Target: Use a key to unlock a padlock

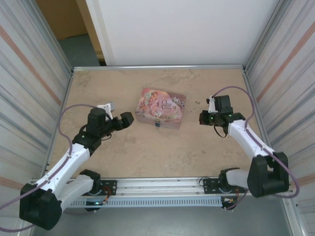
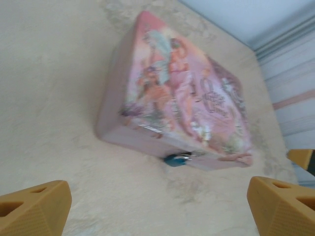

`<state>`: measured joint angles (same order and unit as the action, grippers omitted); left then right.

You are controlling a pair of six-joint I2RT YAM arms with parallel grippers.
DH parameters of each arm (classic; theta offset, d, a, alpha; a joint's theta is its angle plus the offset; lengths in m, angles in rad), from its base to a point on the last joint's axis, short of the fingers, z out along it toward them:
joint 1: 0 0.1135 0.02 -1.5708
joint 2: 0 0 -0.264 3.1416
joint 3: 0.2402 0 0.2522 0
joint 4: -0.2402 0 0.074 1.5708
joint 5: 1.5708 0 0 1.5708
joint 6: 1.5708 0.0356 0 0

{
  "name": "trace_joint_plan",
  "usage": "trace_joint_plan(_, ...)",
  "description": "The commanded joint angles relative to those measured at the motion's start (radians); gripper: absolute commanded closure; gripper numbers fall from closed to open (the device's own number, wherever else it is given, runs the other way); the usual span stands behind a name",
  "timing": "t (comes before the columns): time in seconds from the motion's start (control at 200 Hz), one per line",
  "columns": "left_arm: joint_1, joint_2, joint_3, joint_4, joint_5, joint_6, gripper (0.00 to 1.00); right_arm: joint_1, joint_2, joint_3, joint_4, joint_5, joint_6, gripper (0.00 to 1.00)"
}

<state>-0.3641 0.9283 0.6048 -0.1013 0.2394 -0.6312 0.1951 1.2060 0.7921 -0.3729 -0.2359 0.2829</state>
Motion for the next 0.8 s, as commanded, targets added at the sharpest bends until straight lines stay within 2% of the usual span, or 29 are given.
trace_joint_plan(0.0,-0.054,0.018,0.080,0.023,0.059,0.035,0.09,0.039,-0.084,-0.023,0.088,-0.064,-0.035,1.00)
trace_joint_plan(0.416,-0.229,0.219,0.332,0.045,0.201,0.115,0.23,0.190,-0.334,-0.096,0.185,-0.093,-0.179,1.00)
trace_joint_plan(0.666,-0.327,0.358,0.487,0.046,0.284,0.120,0.34,0.283,-0.381,-0.088,0.177,-0.061,-0.249,1.00)
trace_joint_plan(0.797,-0.348,0.421,0.524,0.090,0.294,0.059,0.39,0.325,-0.375,-0.069,0.166,-0.013,-0.265,1.00)
